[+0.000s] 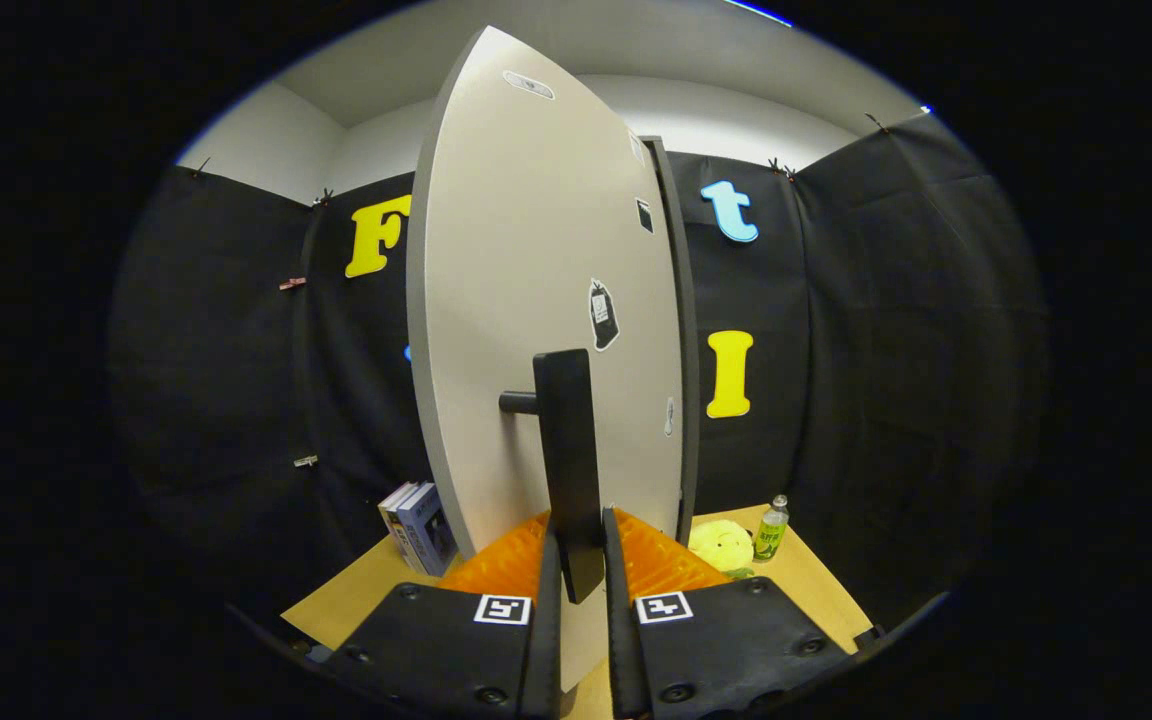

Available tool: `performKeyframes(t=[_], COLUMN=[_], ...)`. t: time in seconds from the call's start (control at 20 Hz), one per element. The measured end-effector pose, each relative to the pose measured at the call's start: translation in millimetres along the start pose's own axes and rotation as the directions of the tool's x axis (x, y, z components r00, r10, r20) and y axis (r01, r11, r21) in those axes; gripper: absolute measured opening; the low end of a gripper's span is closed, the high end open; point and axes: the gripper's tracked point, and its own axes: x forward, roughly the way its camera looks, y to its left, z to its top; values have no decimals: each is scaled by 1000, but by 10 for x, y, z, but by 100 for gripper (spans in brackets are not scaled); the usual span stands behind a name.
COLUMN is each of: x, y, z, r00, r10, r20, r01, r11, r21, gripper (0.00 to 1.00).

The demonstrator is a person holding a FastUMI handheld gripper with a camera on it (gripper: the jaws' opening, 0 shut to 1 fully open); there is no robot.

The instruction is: Open the shoe cabinet door, grab the shoes and put them into the shoe cabinet, then close the shoe cabinet door.

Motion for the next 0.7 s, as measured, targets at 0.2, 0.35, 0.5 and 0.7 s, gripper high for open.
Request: performKeyframes(t=[0.2,0.35,0.5,0.7], x=[-119,-152,-210,-305], y=[-203,-410,-525,-743], z=[81,106,152,228], r00=[999,995,994,991], r10=[-41,-99,-100,-121], r20=[23,23,38,59], r01=[42,99,100,122], r11=[999,995,995,993], r21=[-9,-16,-11,-4], gripper=[22,22,20,18])
